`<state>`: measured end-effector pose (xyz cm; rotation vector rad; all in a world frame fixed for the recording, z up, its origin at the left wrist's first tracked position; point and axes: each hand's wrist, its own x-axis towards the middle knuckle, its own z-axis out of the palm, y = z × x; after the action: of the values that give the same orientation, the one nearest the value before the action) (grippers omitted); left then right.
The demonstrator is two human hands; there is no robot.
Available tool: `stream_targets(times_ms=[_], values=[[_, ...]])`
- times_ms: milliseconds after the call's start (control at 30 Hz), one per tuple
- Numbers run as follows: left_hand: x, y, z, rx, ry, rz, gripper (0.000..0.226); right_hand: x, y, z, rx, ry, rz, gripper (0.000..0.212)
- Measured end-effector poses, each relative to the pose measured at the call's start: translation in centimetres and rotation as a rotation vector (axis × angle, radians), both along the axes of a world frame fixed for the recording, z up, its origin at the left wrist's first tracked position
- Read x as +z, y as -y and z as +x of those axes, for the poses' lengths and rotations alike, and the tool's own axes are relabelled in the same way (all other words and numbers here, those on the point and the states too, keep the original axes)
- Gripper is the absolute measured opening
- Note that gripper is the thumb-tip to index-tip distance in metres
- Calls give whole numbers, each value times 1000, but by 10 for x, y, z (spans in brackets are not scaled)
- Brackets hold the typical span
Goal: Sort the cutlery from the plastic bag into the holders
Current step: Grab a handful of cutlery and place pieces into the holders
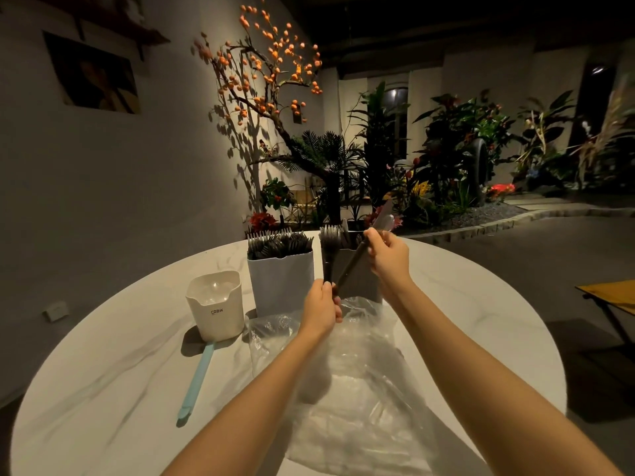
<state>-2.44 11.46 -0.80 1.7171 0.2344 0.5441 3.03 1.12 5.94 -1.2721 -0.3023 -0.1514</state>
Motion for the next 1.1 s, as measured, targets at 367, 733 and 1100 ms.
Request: stream_targets(times_ms=[367, 733, 1100], values=[[13, -10, 24, 115, 36, 34, 27, 34, 8, 21, -192, 131, 133, 18], [22, -17, 37, 108, 80, 45, 30, 26, -7, 44, -190, 226, -336, 21], [26, -15, 42, 78, 77, 11, 31, 21, -15, 42, -313, 358, -749, 20]])
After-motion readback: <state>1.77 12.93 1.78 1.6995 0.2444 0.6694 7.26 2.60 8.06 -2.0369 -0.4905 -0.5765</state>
